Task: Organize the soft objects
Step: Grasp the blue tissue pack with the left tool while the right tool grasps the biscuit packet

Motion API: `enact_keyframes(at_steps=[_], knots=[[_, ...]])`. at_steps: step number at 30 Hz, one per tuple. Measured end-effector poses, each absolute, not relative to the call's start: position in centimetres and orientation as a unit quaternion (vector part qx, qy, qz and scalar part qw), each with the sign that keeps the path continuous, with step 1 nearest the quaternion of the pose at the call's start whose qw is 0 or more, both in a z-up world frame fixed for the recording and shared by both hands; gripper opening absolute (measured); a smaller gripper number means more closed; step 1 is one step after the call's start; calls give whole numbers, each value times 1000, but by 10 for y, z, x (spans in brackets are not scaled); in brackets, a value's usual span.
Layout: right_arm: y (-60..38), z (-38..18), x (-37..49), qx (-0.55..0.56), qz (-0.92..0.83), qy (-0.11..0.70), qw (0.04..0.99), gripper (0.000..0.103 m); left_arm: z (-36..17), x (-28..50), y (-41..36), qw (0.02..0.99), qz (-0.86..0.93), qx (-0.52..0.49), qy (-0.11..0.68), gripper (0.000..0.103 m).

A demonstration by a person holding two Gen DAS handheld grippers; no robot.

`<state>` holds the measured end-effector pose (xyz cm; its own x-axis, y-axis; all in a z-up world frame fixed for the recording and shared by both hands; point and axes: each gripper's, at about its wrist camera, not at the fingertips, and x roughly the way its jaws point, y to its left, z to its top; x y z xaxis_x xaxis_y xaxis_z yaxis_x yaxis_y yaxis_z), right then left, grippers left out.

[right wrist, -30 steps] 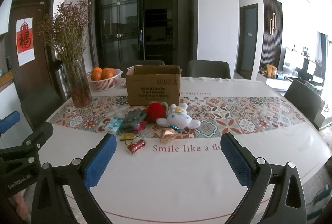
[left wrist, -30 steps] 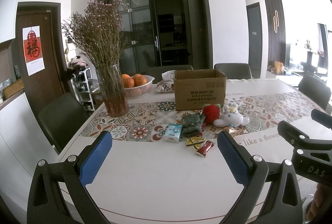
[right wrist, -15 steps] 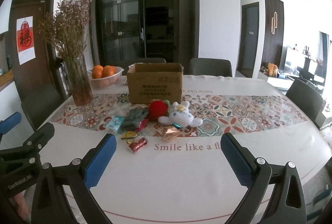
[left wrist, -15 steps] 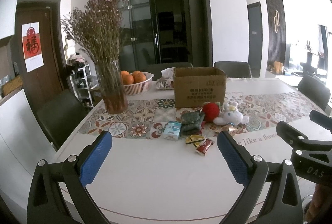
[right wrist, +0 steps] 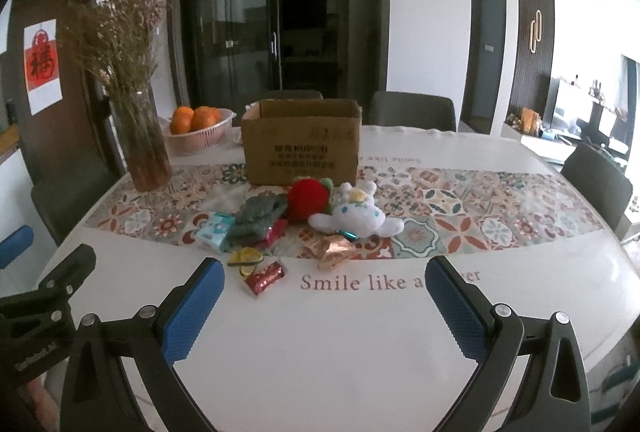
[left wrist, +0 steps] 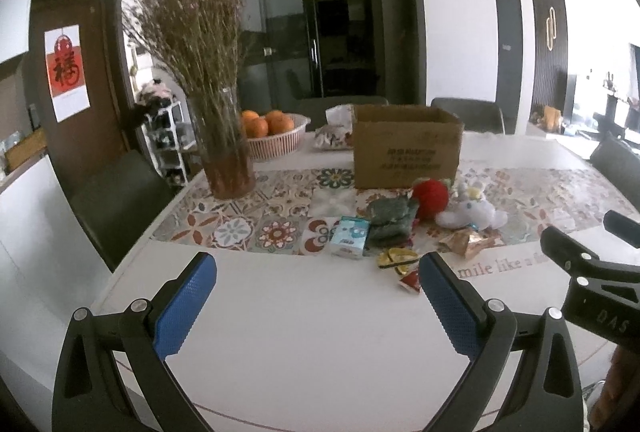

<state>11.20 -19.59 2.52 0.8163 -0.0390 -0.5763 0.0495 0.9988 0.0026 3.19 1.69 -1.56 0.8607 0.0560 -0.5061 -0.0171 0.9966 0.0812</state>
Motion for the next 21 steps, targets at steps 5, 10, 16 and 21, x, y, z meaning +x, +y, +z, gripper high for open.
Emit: enact_keyframes(at_steps=[5, 10, 16, 21], knots=[[-195, 12, 146, 12, -22, 332, 943, 102, -28, 62, 21, 955, 11, 32, 295, 103], [-197, -5, 185, 14, -24, 378, 925, 102, -44, 101, 24, 938, -24, 22, 345, 102], [-200, -30, 232, 21, -25, 434, 900, 102, -65, 150, 19, 918, -43, 39, 391, 101], [-203, -53, 266, 45, -5, 488, 872, 102, -80, 190, 14, 899, -68, 56, 428, 101]])
